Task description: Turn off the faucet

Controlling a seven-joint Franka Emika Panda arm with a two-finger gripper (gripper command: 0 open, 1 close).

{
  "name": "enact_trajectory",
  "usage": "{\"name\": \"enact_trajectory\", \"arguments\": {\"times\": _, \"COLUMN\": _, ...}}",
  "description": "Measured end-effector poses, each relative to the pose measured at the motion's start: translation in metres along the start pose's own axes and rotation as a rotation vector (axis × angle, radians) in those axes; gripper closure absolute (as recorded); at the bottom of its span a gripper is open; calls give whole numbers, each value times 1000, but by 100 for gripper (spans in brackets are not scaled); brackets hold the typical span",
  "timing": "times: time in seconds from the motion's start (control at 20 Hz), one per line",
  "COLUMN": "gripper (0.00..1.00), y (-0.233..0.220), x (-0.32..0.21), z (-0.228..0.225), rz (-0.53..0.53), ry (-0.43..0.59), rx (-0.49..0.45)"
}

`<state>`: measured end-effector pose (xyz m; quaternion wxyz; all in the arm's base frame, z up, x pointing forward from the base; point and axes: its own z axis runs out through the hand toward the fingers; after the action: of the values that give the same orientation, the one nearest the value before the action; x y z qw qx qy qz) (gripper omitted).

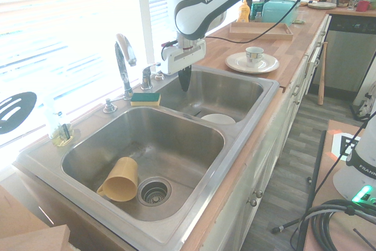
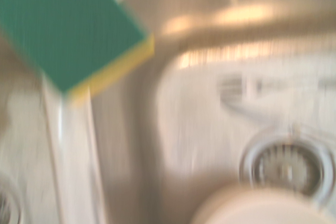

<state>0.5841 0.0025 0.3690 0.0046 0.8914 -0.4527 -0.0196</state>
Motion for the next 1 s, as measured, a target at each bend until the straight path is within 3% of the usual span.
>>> {"name": "enact_trajectory", "arguments": {"times": 0.45, "gripper": 100, "y": 52, "x": -50, "z": -32, "rz": -16, "ry": -29, "rx": -15}}
{"name": "enact_trajectory", "arguments": {"times": 0.5, "gripper": 0, "y": 57, "x": -53, "z": -32, "rz": -16, "ry": -29, "rx": -15}}
{"name": "enact_trajectory", "arguments": {"times": 1.0, "gripper": 0, "y": 69, "x": -61, "z": -32, "rz": -14, "ry": -30, "rx": -17}}
